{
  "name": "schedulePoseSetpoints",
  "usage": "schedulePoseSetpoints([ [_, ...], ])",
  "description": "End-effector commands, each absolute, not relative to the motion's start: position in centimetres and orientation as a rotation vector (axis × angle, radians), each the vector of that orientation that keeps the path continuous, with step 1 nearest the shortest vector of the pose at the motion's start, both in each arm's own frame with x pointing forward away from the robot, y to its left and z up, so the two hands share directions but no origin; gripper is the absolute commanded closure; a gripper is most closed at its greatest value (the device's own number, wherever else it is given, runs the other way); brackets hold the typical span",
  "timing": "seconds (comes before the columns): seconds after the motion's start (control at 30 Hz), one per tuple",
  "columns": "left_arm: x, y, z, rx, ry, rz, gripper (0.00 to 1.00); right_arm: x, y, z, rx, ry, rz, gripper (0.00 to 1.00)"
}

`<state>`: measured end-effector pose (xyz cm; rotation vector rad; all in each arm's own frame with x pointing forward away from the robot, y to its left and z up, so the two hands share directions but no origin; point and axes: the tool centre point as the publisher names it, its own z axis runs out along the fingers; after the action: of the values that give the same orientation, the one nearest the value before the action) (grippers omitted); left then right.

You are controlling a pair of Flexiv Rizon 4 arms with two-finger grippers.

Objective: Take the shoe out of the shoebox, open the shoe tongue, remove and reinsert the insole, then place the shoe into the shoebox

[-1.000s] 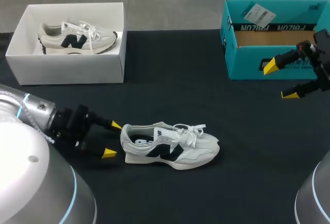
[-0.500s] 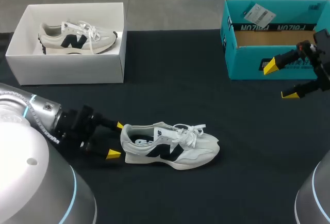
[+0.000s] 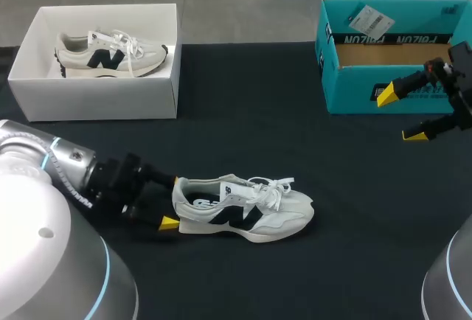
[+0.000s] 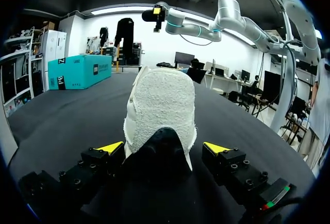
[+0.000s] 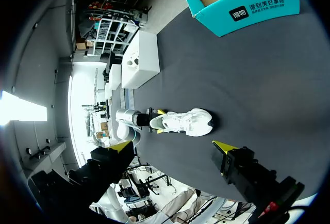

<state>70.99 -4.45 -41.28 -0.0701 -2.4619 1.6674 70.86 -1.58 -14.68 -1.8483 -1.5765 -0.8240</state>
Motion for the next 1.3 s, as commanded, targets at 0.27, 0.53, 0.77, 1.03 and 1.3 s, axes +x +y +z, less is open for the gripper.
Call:
schedulePoseSetpoints([
  [0.27,70.6,-5.7,-41.5,-0.064,-2.465,1.677,0.00,70.8,-1.5,-14.8,-1.851,-1.576,-0.824,0.00],
  [0.53,70.7,-6.5,-42.1,-0.059,-2.501,1.675,0.00,70.8,-1.5,-14.8,-1.851,-1.576,-0.824,0.00],
  [0.77,70.9,-6.8,-42.5,-0.055,-2.516,1.666,0.00,70.8,-1.5,-14.8,-1.851,-1.576,-0.824,0.00],
  [1.03,71.1,-7.2,-42.6,-0.062,-2.523,1.650,0.00,70.8,-1.5,-14.8,-1.851,-1.576,-0.824,0.00],
  [1.3,71.4,-7.3,-42.9,-0.087,-2.530,1.631,1.00,70.8,-1.5,-14.8,-1.851,-1.576,-0.824,0.00],
])
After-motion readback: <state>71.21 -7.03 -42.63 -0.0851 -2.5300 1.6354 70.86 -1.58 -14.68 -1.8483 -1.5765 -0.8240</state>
